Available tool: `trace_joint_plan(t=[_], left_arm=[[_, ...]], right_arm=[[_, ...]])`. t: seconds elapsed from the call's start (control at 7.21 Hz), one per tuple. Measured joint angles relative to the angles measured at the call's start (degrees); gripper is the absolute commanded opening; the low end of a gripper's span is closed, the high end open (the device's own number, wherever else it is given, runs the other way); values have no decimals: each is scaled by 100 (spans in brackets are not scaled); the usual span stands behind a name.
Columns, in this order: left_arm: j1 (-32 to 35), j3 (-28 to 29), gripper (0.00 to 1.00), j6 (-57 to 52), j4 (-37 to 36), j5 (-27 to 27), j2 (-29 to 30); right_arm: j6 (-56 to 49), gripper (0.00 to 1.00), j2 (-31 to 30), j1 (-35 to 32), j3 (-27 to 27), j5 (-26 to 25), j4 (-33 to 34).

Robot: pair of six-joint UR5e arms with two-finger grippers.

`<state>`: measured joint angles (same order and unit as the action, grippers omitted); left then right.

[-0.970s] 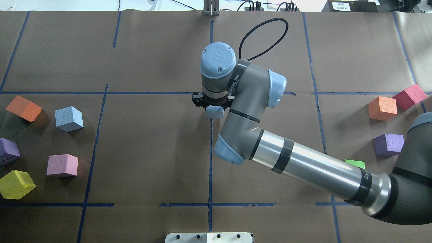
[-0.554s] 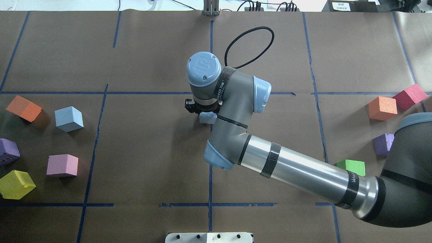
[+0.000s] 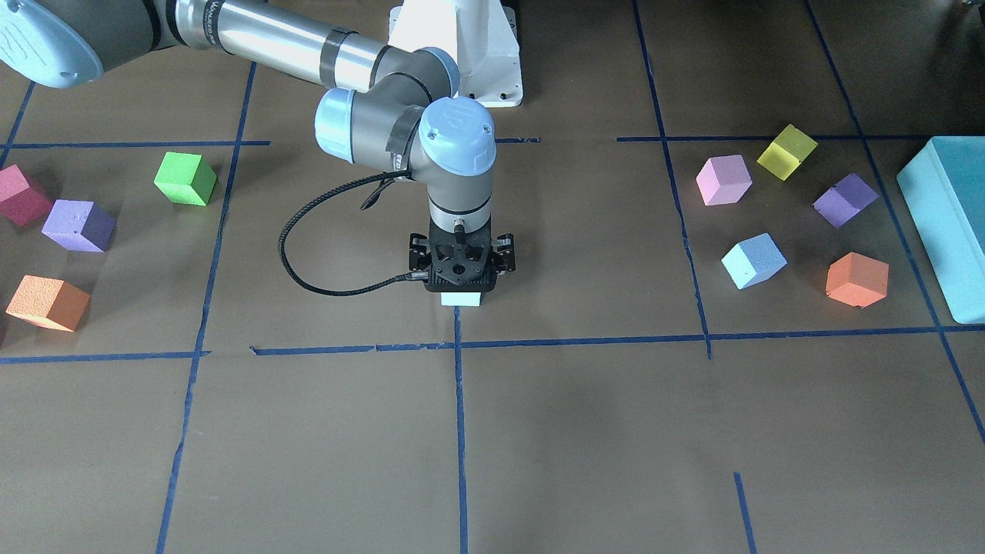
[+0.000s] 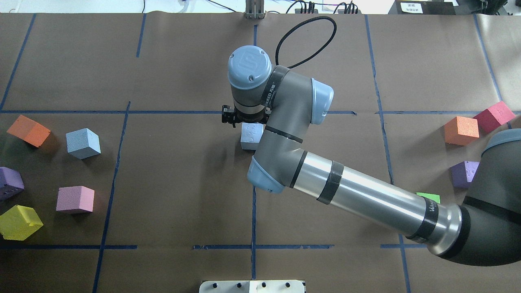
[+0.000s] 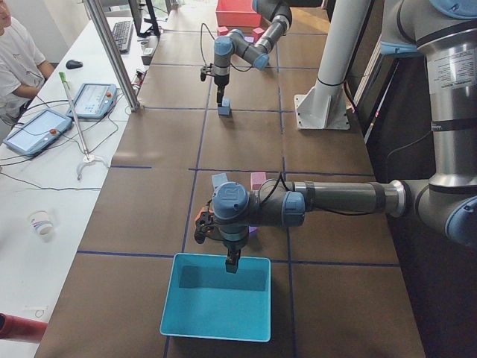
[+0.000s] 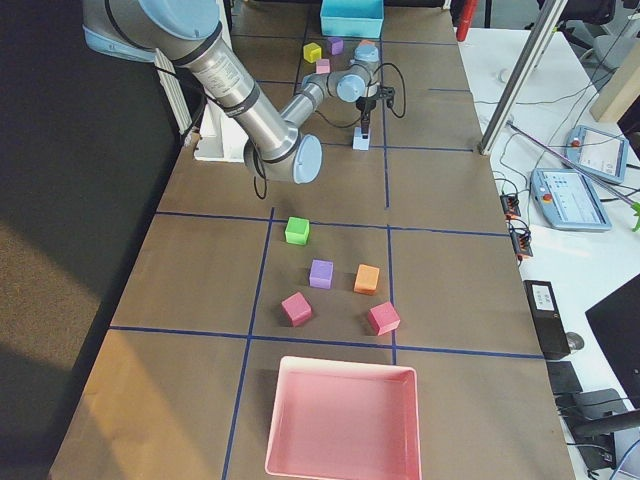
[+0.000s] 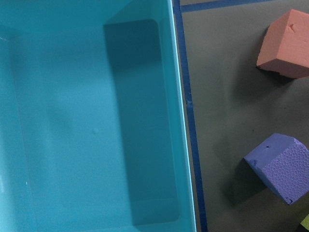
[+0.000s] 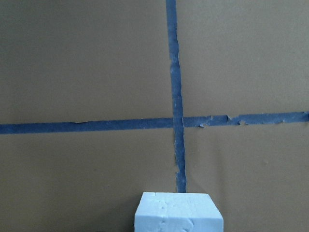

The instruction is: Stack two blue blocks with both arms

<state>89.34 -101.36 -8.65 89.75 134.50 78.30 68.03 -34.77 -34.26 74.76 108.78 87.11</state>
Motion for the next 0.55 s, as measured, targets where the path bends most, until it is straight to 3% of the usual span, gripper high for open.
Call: trace_joint_plan(t=[0.28,0.55], left_arm=[[-4,-18,100,21,622,3,171],[-51,-5,100,323,1083,98,441]], right_arm=[[-1119,100,-451,-774,655,654,482],[-2942,100,-1607,-1994,1374,1646,642]])
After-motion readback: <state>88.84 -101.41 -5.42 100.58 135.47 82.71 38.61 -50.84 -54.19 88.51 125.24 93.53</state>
